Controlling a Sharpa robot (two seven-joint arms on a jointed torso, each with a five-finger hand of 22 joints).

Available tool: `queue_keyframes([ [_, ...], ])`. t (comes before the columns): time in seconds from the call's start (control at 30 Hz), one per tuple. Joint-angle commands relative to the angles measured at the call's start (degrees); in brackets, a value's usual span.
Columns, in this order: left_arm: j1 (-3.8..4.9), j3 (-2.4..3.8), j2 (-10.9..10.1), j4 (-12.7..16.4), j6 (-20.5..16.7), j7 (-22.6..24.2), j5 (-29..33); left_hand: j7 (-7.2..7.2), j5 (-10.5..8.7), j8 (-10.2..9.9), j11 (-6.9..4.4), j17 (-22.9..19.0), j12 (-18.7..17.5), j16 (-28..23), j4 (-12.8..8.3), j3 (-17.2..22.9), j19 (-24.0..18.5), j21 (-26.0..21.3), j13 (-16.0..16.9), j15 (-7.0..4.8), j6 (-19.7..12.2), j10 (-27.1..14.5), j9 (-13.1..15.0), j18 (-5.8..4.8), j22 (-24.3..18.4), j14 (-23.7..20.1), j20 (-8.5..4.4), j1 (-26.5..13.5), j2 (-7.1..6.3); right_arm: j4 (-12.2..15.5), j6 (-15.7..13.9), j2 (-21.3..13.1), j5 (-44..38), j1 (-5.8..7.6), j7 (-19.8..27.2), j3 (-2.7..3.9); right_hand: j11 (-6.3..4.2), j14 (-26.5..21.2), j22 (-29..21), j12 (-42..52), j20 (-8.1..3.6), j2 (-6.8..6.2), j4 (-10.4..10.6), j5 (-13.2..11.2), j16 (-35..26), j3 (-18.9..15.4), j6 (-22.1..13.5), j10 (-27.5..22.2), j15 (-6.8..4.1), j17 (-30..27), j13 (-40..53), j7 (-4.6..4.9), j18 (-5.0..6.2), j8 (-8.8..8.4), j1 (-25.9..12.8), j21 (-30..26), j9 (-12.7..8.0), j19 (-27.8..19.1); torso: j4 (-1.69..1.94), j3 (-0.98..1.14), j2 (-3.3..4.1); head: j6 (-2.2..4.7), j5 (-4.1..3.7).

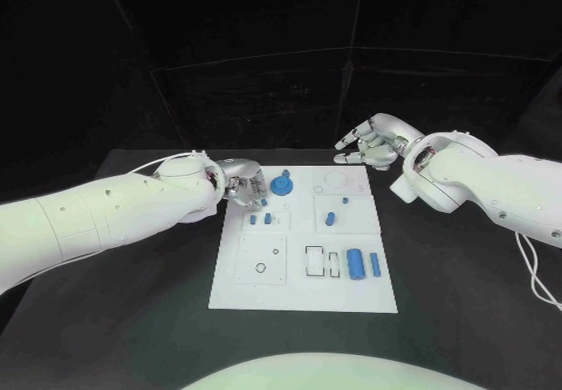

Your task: Assemble the parts on the task board

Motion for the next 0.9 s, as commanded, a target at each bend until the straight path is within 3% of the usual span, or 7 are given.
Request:
queue_keyframes([
  [0.03,0.05,0.05,-0.61,0.21,-1.20,-0.20,1.23,0.07,-0.23,-0.14,0.06,-0.09,-0.33,-0.20,0.01,-0.26,-0.33,-0.23,0.01,0.43,-0.38,-0.43,-0.08,0.24,-0.12,0.64,0.24,-0.30,-0.22,-0.22,0.84,-0.06,-0.33,0.09,-0.19,0.04,-0.09,4.05,-0.62,-0.81,0.01,0.55,0.01,0.38,-0.57,-0.45,-0.09,-0.96,-0.34,5.85,-0.67,-0.14,0.61,0.30,0.17,-0.59,-0.03,-0.81,0.02,-0.02,-0.01,0.23,-0.07],
  [0.23,0.07,0.07,-2.80,0.29,-5.41,1.88,8.67,0.09,-0.14,0.95,-0.05,-0.84,0.49,-0.48,-0.06,0.33,-0.85,-1.76,0.43,0.41,1.70,1.25,0.17,0.57,-1.37,0.41,0.32,0.14,0.84,-0.42,2.23,-0.67,-6.17,0.04,-1.40,0.02,-0.63,2.14,-10.33,-25.19,-0.39,1.64,-0.76,-0.60,-5.09,1.09,1.71,-17.46,-0.78,-0.51,-23.04,-0.56,2.32,1.38,4.01,-6.52,0.15,-5.48,0.01,0.01,-0.08,0.76,-0.57],
  [0.33,0.11,0.07,-4.43,0.41,-9.78,5.20,21.05,0.22,-0.24,1.13,-0.04,-10.01,0.60,-5.81,1.00,-0.91,-4.83,-11.48,0.41,0.69,2.01,1.29,0.01,2.31,-9.56,-3.04,0.56,-1.61,0.35,-0.09,3.32,-1.36,-11.38,-0.11,-1.81,0.01,-0.58,1.18,-14.21,-34.88,-0.71,1.55,-0.82,-1.56,-7.87,2.94,3.37,-20.01,-0.93,-4.13,-30.71,-0.81,2.92,1.88,6.40,-9.20,0.15,-6.95,0.00,0.06,-0.12,1.25,-1.26],
  [0.47,0.13,0.04,-7.00,2.16,-14.00,12.72,42.80,0.93,-0.35,1.03,0.54,-21.60,0.87,-13.36,2.85,-3.58,-10.16,-23.71,0.38,1.09,1.72,0.40,-0.33,4.21,-19.54,-7.93,1.03,-3.66,0.62,0.85,4.87,-2.47,-20.43,-0.78,-2.65,-0.01,0.26,0.81,-17.02,-47.80,-0.27,0.12,-0.64,-3.32,-9.59,5.67,4.91,-19.66,-0.34,-6.06,-42.44,-0.49,3.34,1.96,8.34,-11.42,-0.01,-7.65,-0.13,-0.14,-0.06,1.80,-2.41],
  [0.6,0.11,0.01,-8.89,4.43,-12.53,21.05,60.86,1.21,-0.34,1.27,0.71,-32.16,2.25,-20.45,3.67,-5.60,-11.96,-26.80,0.68,1.31,1.94,0.48,-0.54,4.24,-21.59,-13.00,1.41,-3.41,1.81,1.79,4.88,-3.12,-28.26,-1.81,-3.74,-0.06,0.18,1.09,-17.59,-54.07,-0.17,-1.43,-0.15,-4.30,-9.85,8.26,6.39,-16.30,-0.25,-6.13,-50.56,-0.88,3.31,1.31,8.80,-12.12,-0.11,-7.01,0.00,-0.16,-0.07,2.10,-3.03],
  [0.73,0.08,-0.01,-9.80,6.25,-9.84,26.43,70.07,0.91,-0.30,1.50,0.31,-33.05,4.00,-20.85,3.94,-6.28,-11.90,-27.72,1.21,1.08,2.17,2.08,-0.61,4.33,-22.36,-13.41,1.27,-2.93,2.71,2.30,2.60,-3.42,-31.93,-2.81,-4.94,-0.15,-0.01,1.40,-16.81,-55.14,-0.30,-2.31,0.13,-4.70,-9.61,9.17,6.80,-14.68,-0.49,-5.71,-52.79,-0.98,3.12,0.84,8.49,-11.70,-0.13,-5.94,0.14,-0.18,-0.04,2.38,-3.49],
  [0.9,0.05,-0.03,-10.33,8.18,-7.95,29.73,75.02,0.66,-0.25,1.86,-0.01,-33.32,5.03,-20.83,3.92,-6.65,-11.76,-28.20,1.54,0.89,2.62,2.83,-0.58,4.33,-22.79,-13.57,1.09,-2.44,3.14,2.47,1.81,-3.04,-34.66,-3.64,-6.59,-0.90,0.25,1.87,-15.50,-56.17,-0.33,-3.02,0.57,-5.03,-9.05,9.59,6.40,-14.58,-0.42,-4.93,-54.27,-0.80,2.85,0.14,7.90,-10.84,-0.22,-4.66,-0.17,-0.15,-0.04,2.57,-3.31],
])
